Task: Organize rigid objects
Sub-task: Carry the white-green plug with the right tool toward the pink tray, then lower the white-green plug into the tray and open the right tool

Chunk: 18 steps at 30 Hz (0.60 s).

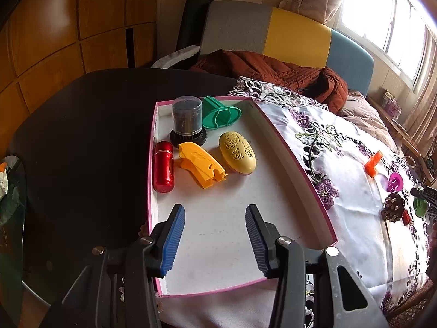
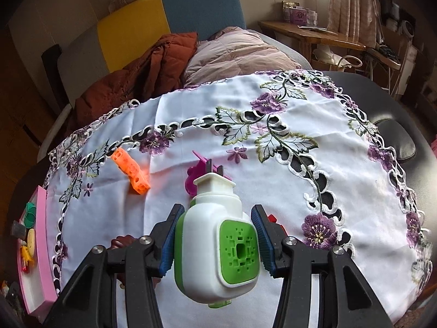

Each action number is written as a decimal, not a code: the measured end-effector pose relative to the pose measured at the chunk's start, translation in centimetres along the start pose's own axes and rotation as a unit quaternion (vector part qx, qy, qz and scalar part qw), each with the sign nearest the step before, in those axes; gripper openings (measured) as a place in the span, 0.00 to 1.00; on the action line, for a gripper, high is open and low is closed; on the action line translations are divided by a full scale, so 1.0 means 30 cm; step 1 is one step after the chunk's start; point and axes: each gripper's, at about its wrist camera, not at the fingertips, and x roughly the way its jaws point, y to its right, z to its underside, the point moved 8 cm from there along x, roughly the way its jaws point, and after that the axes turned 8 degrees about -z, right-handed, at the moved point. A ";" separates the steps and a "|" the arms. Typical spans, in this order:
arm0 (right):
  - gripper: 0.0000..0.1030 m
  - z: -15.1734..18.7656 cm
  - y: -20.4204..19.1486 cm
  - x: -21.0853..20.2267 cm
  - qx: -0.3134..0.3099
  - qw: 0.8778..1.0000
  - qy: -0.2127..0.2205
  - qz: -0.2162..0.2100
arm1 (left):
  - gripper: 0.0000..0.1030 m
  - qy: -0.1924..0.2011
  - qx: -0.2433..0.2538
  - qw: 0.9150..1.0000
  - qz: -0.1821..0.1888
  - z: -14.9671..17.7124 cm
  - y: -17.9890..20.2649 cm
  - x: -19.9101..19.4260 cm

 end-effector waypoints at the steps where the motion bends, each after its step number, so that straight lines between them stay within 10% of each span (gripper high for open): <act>1: 0.50 -0.002 -0.010 -0.005 -0.004 1.000 0.003 -0.006 | 0.45 0.001 0.000 1.000 0.001 -0.002 -0.002 -0.001; 11: 0.50 0.024 -0.342 -0.071 -0.069 0.992 0.008 -0.102 | 0.45 -0.002 -0.014 1.000 -0.005 0.007 -0.058 -0.002; 18: 0.50 0.186 -0.764 -0.073 -0.158 0.964 -0.039 -0.209 | 0.45 0.000 -0.037 0.999 -0.015 0.009 -0.131 -0.008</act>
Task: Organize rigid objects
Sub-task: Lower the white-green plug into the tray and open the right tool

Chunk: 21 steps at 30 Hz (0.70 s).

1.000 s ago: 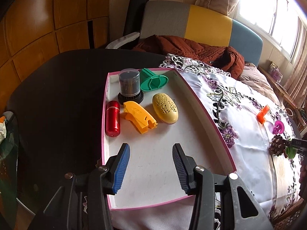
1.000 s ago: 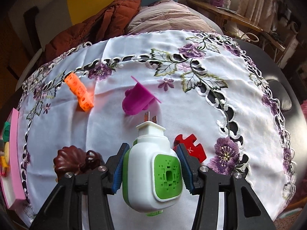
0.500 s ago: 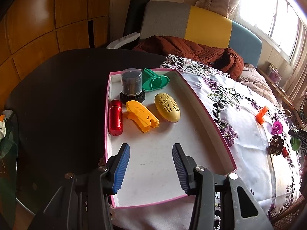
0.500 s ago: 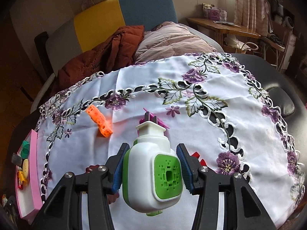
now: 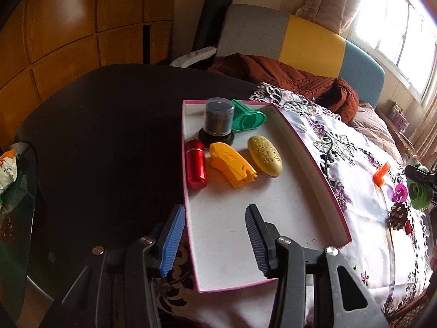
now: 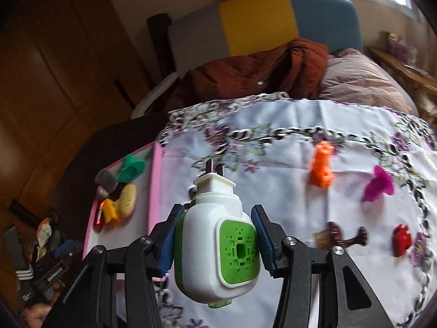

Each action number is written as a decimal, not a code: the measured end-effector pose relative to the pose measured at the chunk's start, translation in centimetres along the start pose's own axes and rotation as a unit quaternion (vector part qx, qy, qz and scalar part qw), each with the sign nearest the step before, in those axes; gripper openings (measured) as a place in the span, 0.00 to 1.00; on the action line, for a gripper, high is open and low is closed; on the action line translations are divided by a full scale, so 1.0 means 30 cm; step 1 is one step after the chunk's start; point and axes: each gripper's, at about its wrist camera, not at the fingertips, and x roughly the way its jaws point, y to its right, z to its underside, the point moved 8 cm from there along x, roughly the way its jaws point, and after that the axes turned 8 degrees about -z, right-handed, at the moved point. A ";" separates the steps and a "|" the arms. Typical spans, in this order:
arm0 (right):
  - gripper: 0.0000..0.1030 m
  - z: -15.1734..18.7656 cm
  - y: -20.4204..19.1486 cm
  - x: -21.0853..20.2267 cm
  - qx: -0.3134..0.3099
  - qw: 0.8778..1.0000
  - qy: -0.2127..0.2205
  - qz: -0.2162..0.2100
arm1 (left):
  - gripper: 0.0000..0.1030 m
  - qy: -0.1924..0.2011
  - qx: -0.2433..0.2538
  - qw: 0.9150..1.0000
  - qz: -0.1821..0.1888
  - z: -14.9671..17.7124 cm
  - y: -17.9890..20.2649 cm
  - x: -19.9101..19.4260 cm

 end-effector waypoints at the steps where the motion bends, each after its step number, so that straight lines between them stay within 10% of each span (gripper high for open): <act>1: 0.50 0.008 -0.061 0.031 -0.012 1.000 -0.011 -0.017 | 0.45 0.001 -0.003 1.000 -0.001 0.000 -0.012 -0.001; 9: 0.50 0.115 -0.383 0.291 -0.090 0.990 -0.089 -0.061 | 0.45 -0.006 -0.027 1.000 -0.007 0.011 -0.087 0.008; 21: 0.48 0.172 -0.362 0.545 -0.116 0.985 -0.124 0.017 | 0.45 -0.017 -0.039 0.999 -0.007 0.032 -0.128 0.036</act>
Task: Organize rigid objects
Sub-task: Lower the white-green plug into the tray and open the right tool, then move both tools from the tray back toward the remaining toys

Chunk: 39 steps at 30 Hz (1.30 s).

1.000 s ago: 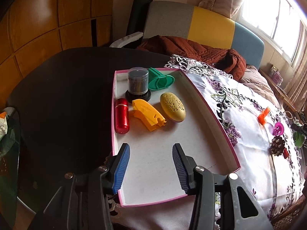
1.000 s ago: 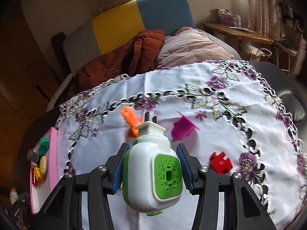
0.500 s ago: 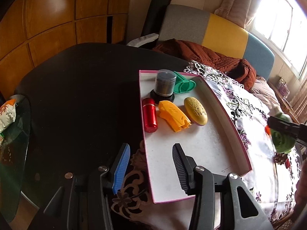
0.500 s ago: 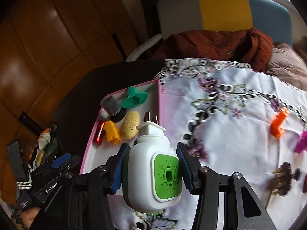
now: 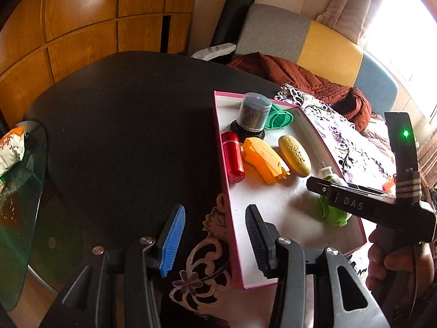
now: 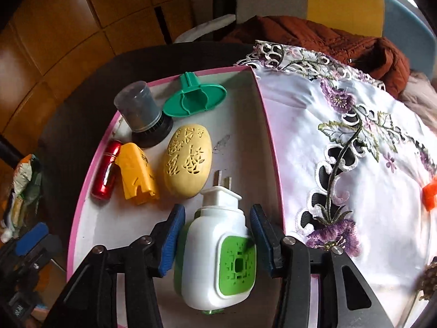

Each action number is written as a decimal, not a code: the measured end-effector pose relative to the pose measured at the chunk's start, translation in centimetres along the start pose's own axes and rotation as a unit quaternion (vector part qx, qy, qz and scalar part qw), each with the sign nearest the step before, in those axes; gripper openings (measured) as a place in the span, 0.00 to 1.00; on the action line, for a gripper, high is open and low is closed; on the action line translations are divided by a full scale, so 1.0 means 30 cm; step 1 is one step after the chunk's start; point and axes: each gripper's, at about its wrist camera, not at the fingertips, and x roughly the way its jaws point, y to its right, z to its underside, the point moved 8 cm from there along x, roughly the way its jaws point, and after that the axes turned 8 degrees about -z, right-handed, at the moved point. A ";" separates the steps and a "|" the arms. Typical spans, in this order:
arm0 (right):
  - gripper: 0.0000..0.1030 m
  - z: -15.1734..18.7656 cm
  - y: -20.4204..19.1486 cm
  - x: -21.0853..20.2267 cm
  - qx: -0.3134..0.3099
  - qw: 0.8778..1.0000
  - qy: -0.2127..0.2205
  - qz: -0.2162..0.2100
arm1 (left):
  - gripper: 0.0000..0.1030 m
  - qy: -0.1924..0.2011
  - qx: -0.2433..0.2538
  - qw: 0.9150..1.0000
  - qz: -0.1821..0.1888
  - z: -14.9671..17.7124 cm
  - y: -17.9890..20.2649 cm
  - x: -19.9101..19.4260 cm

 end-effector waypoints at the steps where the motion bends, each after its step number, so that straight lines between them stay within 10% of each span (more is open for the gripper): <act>1: 0.49 0.001 -0.002 0.005 -0.006 1.000 -0.001 0.004 | 0.45 0.000 -0.001 1.000 -0.001 0.001 -0.002 0.002; 13: 0.71 0.006 -0.028 -0.051 -0.009 1.000 0.020 -0.014 | 0.45 0.008 0.009 1.000 -0.005 -0.004 0.006 -0.017; 39: 0.77 0.012 0.117 -0.323 0.012 0.995 0.102 0.011 | 0.45 0.017 0.062 0.998 0.005 0.016 0.116 -0.065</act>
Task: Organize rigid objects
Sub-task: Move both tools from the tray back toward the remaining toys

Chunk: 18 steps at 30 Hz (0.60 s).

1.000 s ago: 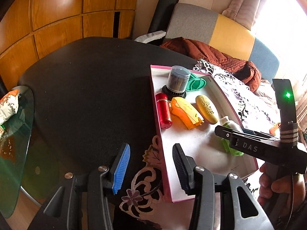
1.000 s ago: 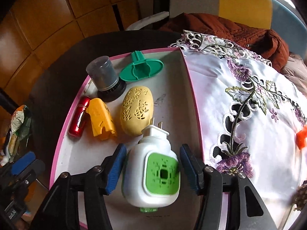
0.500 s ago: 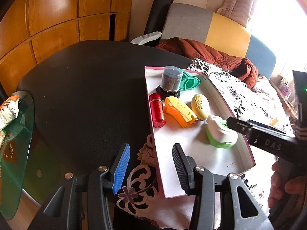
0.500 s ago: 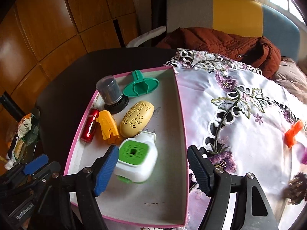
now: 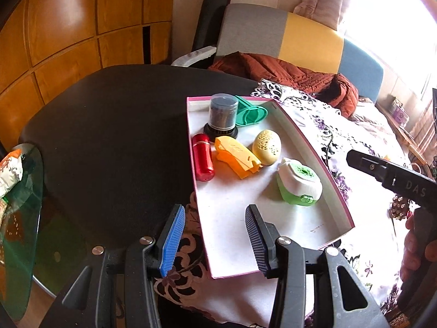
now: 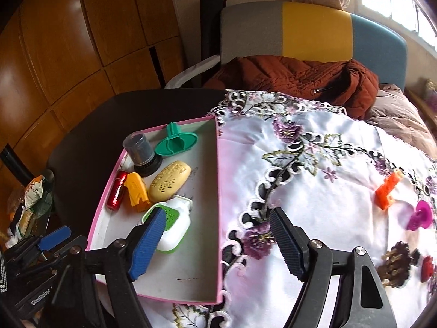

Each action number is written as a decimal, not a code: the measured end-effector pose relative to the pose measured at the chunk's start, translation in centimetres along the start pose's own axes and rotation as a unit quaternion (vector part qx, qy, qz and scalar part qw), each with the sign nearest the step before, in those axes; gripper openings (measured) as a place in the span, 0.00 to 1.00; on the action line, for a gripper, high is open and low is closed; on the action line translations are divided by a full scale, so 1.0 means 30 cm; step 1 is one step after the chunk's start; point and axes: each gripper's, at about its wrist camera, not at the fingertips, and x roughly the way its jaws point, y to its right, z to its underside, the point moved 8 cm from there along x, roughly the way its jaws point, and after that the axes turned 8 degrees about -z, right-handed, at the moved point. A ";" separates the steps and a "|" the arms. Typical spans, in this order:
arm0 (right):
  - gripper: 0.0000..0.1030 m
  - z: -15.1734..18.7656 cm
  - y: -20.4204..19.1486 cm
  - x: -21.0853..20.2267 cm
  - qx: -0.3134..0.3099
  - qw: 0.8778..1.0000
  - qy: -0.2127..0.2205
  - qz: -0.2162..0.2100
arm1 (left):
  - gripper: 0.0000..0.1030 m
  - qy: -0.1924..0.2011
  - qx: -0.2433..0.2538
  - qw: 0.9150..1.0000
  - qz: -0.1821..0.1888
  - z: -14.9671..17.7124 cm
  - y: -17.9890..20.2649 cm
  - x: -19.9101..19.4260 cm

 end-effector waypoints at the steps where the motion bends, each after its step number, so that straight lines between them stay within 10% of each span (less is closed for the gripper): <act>1: 0.77 0.000 0.017 -0.011 0.001 1.000 0.001 0.004 | 0.45 0.000 0.004 1.000 0.001 0.001 0.007 -0.001; 18: 0.84 0.000 0.656 -0.375 0.116 0.978 0.064 0.162 | 0.45 0.014 0.110 0.992 0.059 -0.028 0.312 -0.050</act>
